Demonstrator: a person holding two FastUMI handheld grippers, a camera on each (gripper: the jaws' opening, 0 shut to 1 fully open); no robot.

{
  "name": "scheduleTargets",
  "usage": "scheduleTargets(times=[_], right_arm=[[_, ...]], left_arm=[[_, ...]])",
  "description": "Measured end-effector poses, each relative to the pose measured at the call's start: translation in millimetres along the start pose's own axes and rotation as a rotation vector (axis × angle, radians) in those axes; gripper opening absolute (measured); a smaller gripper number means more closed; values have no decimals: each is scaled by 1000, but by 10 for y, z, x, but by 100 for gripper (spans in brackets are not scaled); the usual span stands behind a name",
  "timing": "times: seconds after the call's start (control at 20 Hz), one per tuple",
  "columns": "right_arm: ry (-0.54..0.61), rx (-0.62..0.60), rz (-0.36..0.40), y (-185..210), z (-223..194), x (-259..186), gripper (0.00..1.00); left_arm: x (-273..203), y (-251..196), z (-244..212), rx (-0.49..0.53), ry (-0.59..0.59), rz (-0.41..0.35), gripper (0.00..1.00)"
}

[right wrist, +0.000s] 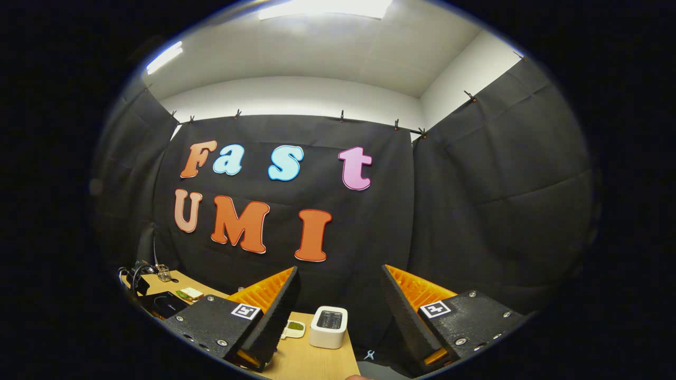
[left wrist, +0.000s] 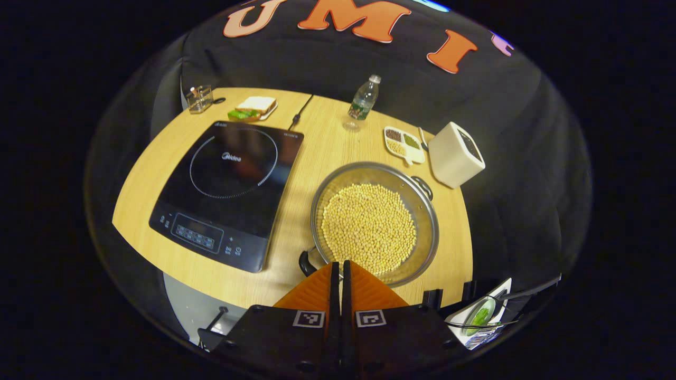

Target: First push the handle of the pot to place it horizontally, then grasp the pot with both hands and set it on the induction cooktop.

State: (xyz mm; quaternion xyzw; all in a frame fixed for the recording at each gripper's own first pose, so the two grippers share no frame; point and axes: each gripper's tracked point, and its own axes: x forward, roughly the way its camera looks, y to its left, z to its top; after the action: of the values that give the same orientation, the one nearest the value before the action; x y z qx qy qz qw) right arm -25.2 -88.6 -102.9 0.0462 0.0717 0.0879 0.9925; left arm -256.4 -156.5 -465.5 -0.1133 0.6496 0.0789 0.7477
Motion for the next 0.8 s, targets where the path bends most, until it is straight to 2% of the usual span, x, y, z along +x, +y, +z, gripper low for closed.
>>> scheduleTargets(times=[0.25, 0.5, 0.8], right_arm=[[37, 17, -52, -216, -152, -92, 94], [49, 15, -79, -237, -174, -96, 94], [61, -18, -148, -267, -142, -190, 94]], left_arm=[[289, -33, -422, -130, 173, -20, 8], [465, -27, -675, -263, 270, -52, 7], [785, 65, -804, -249, 358, -47, 8]])
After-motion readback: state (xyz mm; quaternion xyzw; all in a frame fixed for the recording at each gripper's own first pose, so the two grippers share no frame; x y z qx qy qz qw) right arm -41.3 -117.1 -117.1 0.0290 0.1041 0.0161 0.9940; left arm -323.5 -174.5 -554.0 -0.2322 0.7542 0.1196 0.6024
